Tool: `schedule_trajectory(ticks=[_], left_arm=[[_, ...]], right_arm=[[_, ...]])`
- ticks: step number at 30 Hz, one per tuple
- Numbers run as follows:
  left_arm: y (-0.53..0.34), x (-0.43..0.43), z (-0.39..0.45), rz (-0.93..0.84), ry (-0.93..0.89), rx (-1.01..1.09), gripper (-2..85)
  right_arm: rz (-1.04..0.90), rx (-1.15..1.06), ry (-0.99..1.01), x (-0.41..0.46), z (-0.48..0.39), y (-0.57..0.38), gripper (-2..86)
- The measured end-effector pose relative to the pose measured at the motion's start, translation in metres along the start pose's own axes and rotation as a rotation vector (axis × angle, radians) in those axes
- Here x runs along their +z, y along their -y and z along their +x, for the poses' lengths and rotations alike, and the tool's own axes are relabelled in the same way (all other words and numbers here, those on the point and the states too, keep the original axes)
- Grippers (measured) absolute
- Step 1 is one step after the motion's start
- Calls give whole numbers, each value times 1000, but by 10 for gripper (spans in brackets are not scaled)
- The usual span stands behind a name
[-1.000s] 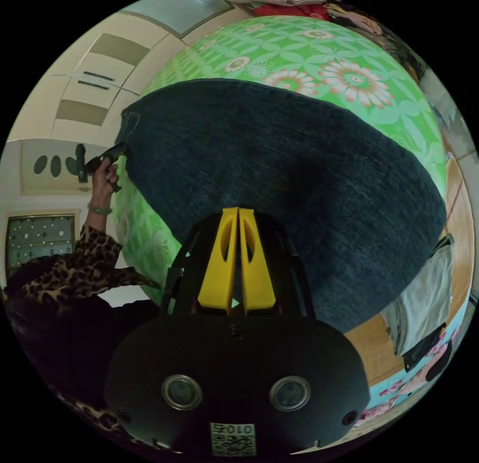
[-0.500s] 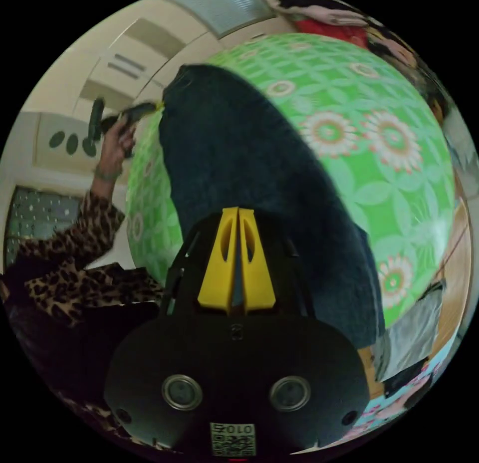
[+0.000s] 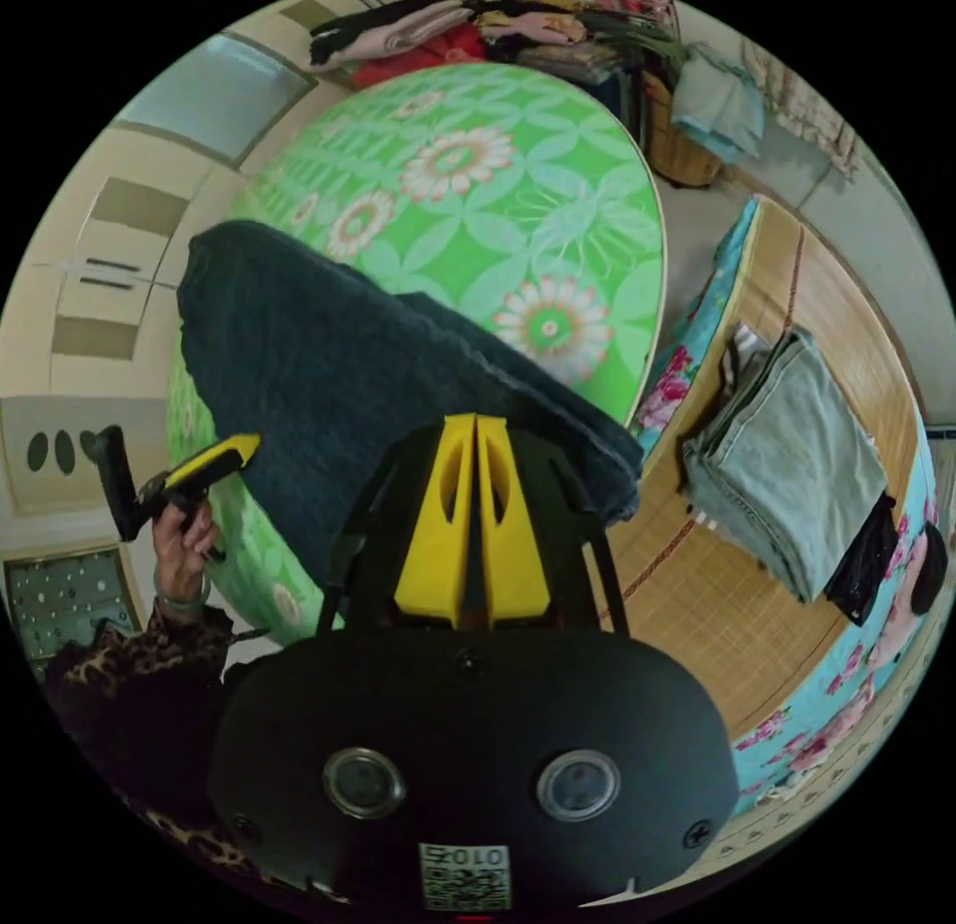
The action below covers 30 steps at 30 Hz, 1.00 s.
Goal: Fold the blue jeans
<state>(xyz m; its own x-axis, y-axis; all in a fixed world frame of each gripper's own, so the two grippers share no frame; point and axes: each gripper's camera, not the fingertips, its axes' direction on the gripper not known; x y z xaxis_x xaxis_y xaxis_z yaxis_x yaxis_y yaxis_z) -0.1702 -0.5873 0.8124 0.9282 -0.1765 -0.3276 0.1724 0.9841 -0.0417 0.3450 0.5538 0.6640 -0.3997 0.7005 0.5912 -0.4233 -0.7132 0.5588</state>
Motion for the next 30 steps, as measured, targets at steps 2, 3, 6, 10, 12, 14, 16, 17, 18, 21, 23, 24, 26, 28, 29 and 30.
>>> schedule_trajectory(ticks=[2, 3, 6, 10, 12, 14, 16, 17, 18, 21, 23, 24, 26, 28, 29, 30], left_arm=[[-5, -4, -7, -58, -21, 1, -3], [-8, -5, -8, -65, -18, 1, -3], [-28, -16, -11, -91, 25, 27, -3], [-73, -44, -30, -140, 114, 24, -3], [-96, -61, -50, -146, 130, -34, -3], [-124, -85, -78, -169, 170, -138, -3], [-145, -102, -94, -176, 236, -219, -3], [-159, -112, -101, -186, 282, -277, -3], [-166, -117, -104, -188, 309, -304, -3], [-201, -143, -103, -78, 314, -371, -3], [-225, -150, -95, 30, 171, -396, -3], [-231, -148, -94, 41, 149, -413, -2], [-247, -137, -83, 65, 72, -448, -2], [-255, -131, -71, 95, 36, -445, -2], [-259, -128, -65, 101, 28, -447, -2], [-260, -125, -63, 98, 25, -453, -2]], right_arm=[[-27, -15, 28, 6, 3, -10, 28], [-50, -32, 42, 10, 4, -17, 28], [-159, -108, 91, 24, 1, -31, 26], [-326, -279, 146, 57, -30, -52, 25], [-385, -372, 192, 75, -50, -62, 24], [-515, -508, 276, 96, -72, -73, 24], [-591, -672, 362, 107, -92, -82, 24], [-583, -694, 369, 107, -93, -82, 25], [-567, -713, 380, 104, -91, -77, 26], [-453, -611, 429, 92, -65, -40, 29], [-399, -517, 537, 90, -44, -10, 33], [-374, -459, 619, 91, -32, 10, 40], [-340, -394, 709, 96, -22, 38, 51], [-326, -381, 736, 105, -25, 63, 63], [-322, -387, 723, 107, -27, 68, 65], [-314, -395, 677, 113, -33, 75, 70]])
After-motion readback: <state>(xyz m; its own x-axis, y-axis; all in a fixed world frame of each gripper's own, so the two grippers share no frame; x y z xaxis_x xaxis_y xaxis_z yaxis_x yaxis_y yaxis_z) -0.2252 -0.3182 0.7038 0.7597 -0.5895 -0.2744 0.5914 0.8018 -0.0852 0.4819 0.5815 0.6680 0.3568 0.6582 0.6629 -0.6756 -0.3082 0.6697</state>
